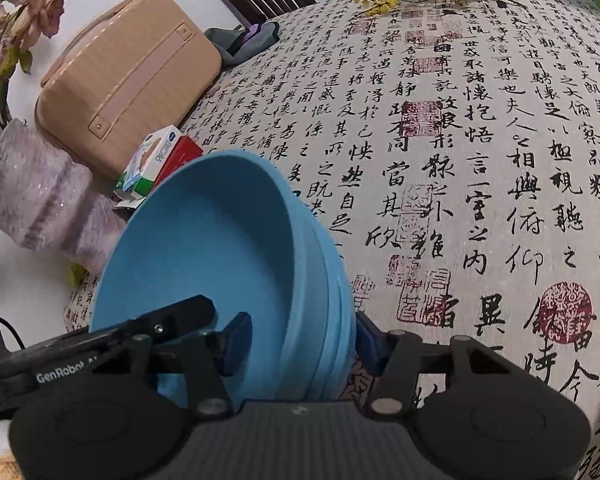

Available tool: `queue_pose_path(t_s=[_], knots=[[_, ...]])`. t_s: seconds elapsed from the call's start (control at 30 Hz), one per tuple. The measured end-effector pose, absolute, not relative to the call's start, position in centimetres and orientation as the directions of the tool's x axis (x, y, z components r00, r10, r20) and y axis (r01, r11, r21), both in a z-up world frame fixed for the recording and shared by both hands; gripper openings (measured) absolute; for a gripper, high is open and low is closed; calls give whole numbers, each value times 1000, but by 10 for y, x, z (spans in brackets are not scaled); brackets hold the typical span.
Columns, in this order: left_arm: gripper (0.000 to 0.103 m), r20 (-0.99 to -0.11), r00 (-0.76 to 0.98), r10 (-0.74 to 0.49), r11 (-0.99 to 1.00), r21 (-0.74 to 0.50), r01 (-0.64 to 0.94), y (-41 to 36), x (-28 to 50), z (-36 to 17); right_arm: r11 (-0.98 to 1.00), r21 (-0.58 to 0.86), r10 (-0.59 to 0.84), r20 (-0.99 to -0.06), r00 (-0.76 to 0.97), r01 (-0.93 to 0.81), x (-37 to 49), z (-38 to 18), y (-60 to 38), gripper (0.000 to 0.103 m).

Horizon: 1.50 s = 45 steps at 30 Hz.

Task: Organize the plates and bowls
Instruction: 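Lift the stacked blue bowls off the table with both grippers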

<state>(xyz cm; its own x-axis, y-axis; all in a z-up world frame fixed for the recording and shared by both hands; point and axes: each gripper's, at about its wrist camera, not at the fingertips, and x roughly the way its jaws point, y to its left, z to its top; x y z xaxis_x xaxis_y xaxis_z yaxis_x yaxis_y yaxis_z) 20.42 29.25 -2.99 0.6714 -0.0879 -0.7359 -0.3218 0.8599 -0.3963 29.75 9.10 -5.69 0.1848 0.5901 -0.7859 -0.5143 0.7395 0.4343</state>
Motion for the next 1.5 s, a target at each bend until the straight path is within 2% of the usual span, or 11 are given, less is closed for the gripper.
queue_pose_path(t_s=[0.23,0.6,1.5], knots=[[53,-736,668,-110,854,-414,-315,288,206,-32,742,440,592,-784,187,-505,296,-55,87,53],[47,-737,668,-105,848,-417,-327,282,207,-35,743,450,594,-784,179,-495,298,-57,90,51],[47,-747,659,-93,837,-417,-354,280,208,-33,757,459,585,-793,170,-465,299,-57,90,51]])
